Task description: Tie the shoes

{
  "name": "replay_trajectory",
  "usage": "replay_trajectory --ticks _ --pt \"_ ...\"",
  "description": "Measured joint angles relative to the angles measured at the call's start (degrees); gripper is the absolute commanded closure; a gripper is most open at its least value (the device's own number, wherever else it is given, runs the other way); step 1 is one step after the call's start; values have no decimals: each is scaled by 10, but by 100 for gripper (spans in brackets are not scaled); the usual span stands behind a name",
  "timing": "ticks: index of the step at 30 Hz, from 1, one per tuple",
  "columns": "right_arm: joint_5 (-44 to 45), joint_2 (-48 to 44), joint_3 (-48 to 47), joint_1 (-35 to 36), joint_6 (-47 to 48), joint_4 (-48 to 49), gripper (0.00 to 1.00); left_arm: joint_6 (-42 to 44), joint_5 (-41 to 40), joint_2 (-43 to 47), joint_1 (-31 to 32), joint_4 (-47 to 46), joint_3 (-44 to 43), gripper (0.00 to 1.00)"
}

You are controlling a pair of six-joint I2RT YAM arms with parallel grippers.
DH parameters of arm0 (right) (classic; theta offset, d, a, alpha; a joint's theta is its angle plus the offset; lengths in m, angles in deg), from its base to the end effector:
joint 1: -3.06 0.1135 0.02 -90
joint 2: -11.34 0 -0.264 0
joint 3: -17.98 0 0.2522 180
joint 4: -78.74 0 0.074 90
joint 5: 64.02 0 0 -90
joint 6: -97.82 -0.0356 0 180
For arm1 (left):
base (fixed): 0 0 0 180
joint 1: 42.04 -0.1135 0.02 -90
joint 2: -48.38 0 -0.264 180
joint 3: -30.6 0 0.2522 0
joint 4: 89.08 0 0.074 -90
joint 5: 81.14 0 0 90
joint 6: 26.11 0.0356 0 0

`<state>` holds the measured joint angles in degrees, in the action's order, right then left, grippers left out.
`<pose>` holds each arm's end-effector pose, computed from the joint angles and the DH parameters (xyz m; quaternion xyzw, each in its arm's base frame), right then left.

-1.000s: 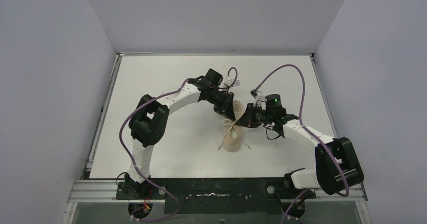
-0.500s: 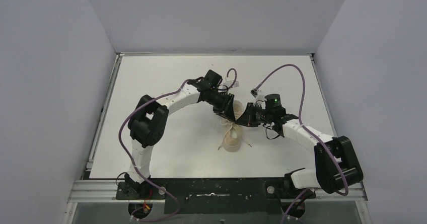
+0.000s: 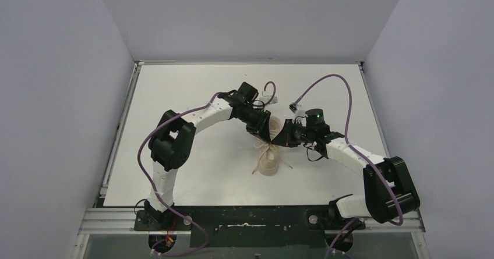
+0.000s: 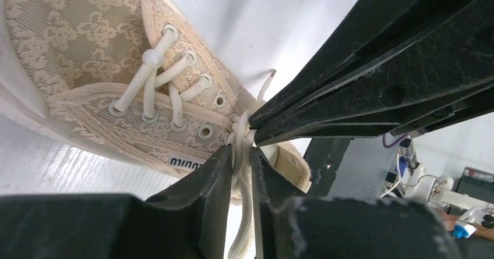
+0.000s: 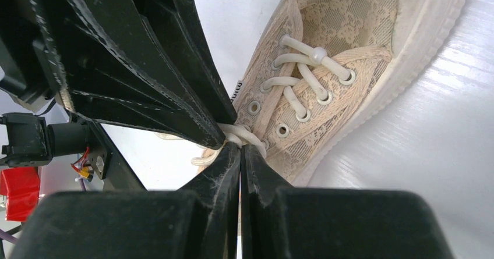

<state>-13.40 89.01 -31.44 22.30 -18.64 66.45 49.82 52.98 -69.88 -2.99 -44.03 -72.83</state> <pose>0.2408 0.1080 0.1861 -0.0868 0.8624 0.4350 0.2441 0.3251 -0.2957 0.1954 0.2888 0.8527 -0.4321 0.0532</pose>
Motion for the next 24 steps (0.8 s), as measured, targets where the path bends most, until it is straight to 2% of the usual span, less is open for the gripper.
replay_trajectory --ticks 2,11,17,24 --pt "0 0 0 0 0 0 99 5 -4 0 3 3 0 90" --pt "-2 -13 0 -11 12 -33 71 17 -19 0 6 2 0 99" --pt "-4 -12 -22 -33 32 -64 68 23 -25 3 7 -7 10 100" --pt "-44 36 -49 -39 37 -49 63 25 -30 14 7 -20 23 100"
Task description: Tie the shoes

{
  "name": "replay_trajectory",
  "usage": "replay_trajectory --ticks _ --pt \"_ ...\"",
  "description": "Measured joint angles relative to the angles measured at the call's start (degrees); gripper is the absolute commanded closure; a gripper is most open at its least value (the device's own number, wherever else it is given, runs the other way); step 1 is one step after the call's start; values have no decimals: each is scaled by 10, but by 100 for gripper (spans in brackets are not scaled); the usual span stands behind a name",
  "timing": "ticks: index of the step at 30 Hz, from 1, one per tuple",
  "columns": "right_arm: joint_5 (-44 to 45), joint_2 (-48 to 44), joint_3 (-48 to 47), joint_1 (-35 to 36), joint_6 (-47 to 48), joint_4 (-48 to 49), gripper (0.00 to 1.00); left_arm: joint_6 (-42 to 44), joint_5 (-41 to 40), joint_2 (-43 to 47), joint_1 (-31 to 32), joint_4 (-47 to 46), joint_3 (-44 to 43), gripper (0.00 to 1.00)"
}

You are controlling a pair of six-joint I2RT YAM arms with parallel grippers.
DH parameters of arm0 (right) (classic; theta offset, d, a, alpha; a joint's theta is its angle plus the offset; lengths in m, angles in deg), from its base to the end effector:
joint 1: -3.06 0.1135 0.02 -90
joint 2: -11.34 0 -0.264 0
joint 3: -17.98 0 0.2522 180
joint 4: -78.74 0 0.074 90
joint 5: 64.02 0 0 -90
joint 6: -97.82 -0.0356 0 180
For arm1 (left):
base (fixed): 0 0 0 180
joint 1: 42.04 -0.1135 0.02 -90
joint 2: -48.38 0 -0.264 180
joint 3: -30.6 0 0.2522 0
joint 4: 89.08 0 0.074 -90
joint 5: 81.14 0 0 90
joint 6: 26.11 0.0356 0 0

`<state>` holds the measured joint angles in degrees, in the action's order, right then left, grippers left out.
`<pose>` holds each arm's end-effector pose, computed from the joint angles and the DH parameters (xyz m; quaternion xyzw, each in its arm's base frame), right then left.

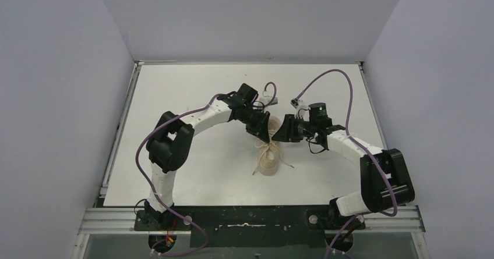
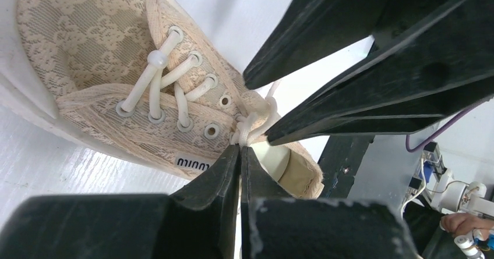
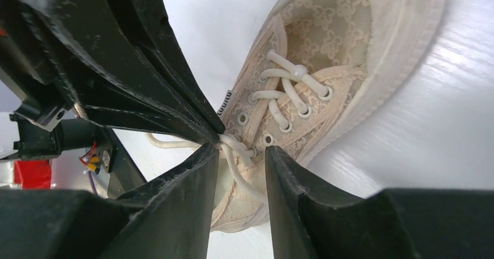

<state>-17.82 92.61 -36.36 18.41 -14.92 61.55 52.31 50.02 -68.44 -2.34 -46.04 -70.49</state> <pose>0.2600 0.0969 0.1908 -0.0900 0.8620 0.4427 0.2298 0.3191 -0.2953 0.1945 0.3108 0.8516 -0.4142 0.0807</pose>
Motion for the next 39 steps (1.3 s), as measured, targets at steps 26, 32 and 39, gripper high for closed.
replay_trajectory --ticks 26,32,39 --pt "-57 55 2 0 -2 59 100 -13 7 10 -5 -25 2 78" --pt "-57 52 3 0 -2 64 100 -13 16 10 -5 -25 7 75" --pt "-57 52 3 0 -3 67 100 -10 18 10 -4 -23 12 85"
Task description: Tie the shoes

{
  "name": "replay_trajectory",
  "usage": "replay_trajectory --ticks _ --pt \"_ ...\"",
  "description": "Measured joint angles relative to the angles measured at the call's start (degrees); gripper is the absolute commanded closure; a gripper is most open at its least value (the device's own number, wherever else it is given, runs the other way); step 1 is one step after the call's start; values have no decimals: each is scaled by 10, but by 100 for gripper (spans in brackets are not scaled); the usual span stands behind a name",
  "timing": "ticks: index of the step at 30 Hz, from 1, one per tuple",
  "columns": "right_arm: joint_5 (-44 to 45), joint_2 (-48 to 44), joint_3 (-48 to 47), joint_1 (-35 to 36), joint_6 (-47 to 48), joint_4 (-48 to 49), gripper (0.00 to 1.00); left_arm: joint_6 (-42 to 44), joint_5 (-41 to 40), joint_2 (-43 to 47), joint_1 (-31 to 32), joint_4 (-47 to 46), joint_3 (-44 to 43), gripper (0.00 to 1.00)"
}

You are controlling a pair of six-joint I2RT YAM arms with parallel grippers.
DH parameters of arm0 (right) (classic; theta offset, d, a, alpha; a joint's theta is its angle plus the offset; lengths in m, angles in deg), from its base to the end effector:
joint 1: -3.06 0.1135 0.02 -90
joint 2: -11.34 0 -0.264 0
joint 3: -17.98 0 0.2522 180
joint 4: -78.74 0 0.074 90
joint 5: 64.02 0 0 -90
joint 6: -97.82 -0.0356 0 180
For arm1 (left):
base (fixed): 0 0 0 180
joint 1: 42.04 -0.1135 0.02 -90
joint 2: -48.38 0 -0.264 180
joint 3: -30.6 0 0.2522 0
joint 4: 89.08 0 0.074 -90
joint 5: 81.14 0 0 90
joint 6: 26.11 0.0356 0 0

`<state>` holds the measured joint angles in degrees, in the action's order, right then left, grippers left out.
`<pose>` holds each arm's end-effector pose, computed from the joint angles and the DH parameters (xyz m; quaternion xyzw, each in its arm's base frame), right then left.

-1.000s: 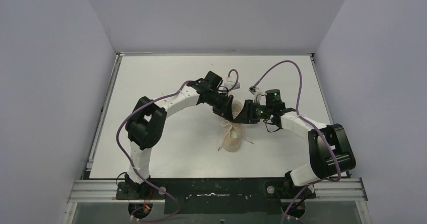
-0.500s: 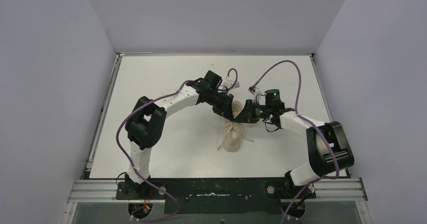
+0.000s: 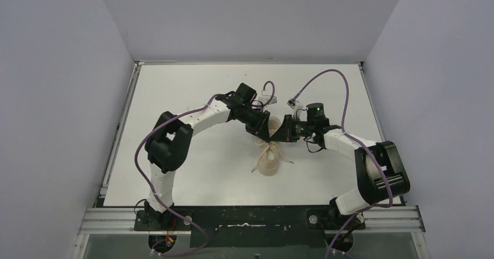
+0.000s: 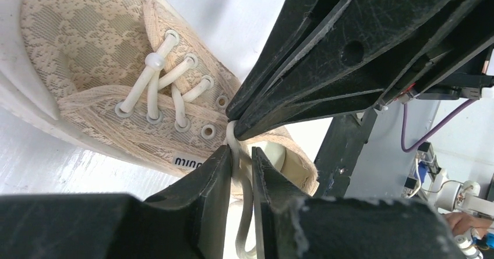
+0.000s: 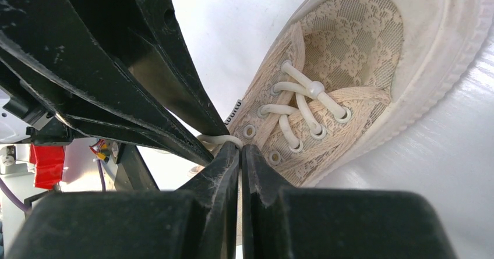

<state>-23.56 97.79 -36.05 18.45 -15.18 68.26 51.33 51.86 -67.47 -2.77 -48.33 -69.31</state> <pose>0.2702 0.1025 0.1757 -0.1118 0.8416 0.4820 0.2163 0.3195 -0.2926 0.1982 0.3081 0.8430 -0.4324 0.0864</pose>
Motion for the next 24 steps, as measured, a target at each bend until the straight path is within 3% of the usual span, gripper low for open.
replay_trajectory --ticks 9,17,21,24 --pt "0 0 0 0 -1 0 100 16 -25 0 0 11 0 80" --pt "-6 0 0 0 -3 0 100 13 -46 -3 1 7 0 100" --pt "-13 -12 0 0 -7 0 79 4 -55 -3 2 -14 1 100" --pt "-22 -26 0 0 -17 2 71 -5 -60 -3 3 -34 3 100"
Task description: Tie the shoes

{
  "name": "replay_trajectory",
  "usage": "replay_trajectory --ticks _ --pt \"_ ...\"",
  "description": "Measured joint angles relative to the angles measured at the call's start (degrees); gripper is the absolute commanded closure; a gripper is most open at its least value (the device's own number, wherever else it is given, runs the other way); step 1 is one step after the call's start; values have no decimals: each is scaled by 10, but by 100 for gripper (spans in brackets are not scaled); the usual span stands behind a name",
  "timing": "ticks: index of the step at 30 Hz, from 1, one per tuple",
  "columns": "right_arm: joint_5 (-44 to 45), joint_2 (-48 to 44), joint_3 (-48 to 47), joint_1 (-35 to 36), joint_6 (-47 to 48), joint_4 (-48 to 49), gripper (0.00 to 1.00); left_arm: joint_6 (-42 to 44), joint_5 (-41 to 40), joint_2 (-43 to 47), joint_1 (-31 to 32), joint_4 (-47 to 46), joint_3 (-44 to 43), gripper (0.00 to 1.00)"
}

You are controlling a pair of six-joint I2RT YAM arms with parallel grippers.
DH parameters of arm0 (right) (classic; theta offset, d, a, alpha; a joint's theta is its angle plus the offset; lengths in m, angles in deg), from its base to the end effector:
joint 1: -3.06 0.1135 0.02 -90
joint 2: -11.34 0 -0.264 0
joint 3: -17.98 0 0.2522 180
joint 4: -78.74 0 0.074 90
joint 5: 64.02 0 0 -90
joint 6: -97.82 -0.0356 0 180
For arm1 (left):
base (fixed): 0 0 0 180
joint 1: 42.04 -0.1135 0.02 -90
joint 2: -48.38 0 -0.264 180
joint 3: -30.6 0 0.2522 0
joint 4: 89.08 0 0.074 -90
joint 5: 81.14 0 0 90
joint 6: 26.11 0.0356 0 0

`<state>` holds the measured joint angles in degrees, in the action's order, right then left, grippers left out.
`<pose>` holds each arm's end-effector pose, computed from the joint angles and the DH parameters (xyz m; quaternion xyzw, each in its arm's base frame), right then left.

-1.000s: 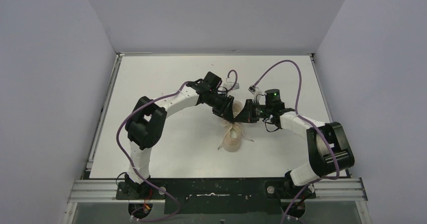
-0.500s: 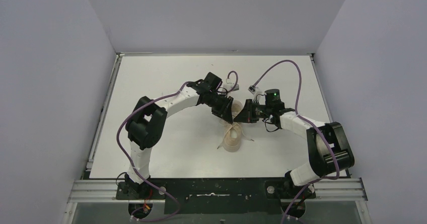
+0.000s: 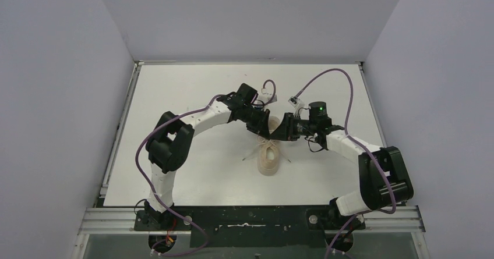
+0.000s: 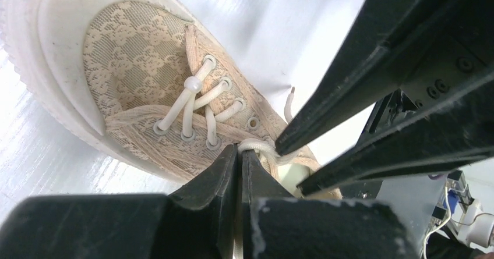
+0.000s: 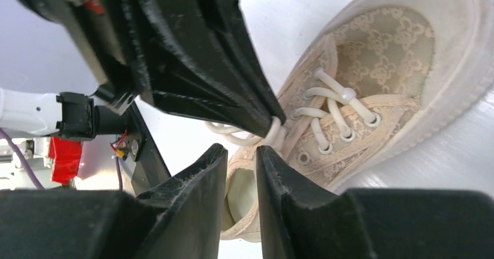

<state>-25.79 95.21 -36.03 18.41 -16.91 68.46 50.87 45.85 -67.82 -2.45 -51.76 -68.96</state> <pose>0.2664 0.1021 0.1885 -0.1167 0.8282 0.5019 0.2206 0.3242 -0.2959 0.1953 0.3027 0.8551 -0.4004 0.1293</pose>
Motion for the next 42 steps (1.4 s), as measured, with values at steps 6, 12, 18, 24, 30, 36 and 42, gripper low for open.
replay_trajectory --ticks 6,12,18,24,30,36,42 --pt "-38 -7 8 -1 -26 20 72 -8 -7 0 1 -26 17 100" --pt "-10 -9 7 -54 -18 -19 77 -17 -8 1 1 -54 41 100" --pt "26 18 -28 -68 1 -81 80 -19 -9 7 1 -72 59 100" --pt "30 49 -45 -31 2 -88 80 -20 -14 23 1 -79 66 100" --pt "35 59 -45 -18 -32 -75 84 -20 -19 31 1 -83 68 100" --pt "44 59 -45 -26 -73 -45 84 -19 -19 31 1 -83 68 100" --pt "38 73 -45 -26 -90 -25 84 -18 -19 31 1 -83 68 100"
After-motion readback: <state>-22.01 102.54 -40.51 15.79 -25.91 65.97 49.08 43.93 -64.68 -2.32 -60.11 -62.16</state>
